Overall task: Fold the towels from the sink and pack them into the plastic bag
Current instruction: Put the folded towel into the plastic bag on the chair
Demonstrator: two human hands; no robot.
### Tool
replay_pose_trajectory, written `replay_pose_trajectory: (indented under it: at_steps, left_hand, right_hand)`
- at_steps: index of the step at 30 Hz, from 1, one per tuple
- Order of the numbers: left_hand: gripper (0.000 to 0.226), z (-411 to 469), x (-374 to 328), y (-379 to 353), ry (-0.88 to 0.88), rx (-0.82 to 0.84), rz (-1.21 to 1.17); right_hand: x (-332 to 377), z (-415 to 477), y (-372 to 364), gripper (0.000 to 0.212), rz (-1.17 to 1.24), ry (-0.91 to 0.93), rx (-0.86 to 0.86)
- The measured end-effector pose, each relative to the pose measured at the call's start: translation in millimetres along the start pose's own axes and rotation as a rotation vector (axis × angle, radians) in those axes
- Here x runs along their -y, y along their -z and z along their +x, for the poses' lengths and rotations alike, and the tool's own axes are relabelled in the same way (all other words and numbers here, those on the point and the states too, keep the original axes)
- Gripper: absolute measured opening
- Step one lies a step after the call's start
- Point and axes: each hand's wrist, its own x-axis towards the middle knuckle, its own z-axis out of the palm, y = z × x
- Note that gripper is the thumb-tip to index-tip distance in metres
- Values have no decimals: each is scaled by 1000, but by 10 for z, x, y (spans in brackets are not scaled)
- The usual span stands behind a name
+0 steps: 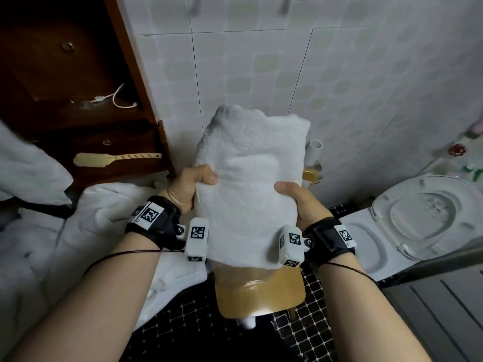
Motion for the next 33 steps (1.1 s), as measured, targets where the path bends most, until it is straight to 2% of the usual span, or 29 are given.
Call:
replay_pose_trajectory:
  at_steps: [2,4,5,6,8,12,15,17,19,25,27,28,30,33]
  left_hand:
    - [51,154,53,-7,-45,-99,11]
    - [57,325,94,-63,-85,-236,3]
    - [54,420,119,-93,-96,-325,18]
    - [41,526,151,-147,-102,-415,65]
    - [21,698,268,-166,-64,-556,260]
    - [28,914,708,39,141,-664,721]
    - [30,991,1078,247,388,-716,941]
    - [37,1066,1354,392,481,-744,994]
    - [39,1065,1470,393,501,-800,984]
    - [19,918,1428,46,322,-897,913]
    - [30,876,1447,41,317,-916,904]
    - [29,849,1445,59,306,-902,915]
    - [14,783,1364,77,248,-849,960]
    - [50,701,1244,95,189,-888,972]
  right_hand:
    - [181,100,122,68,-93,29,11]
    - [401,206,148,53,-306,191,-62]
    - [511,264,155,46,-437,291,-118]
    - [619,340,184,41,-564,394,-147]
    - [762,468,232,32,-729,553,-97]
    - [930,683,418,28,-788,658,17]
    - [986,837,525,33,-730,653,84]
    - [948,947,572,34,-719,626,125]
    - [841,1087,602,35,-790,589,187]
    - [446,1336,694,42,-1108,552,418]
    - [327,1403,764,45,-1190,536,484]
    - [286,1444,795,51,-1240,494,512]
    - [233,1504,839,72,-1370,349,578]
    - [95,1546,866,103,-1628,167,746]
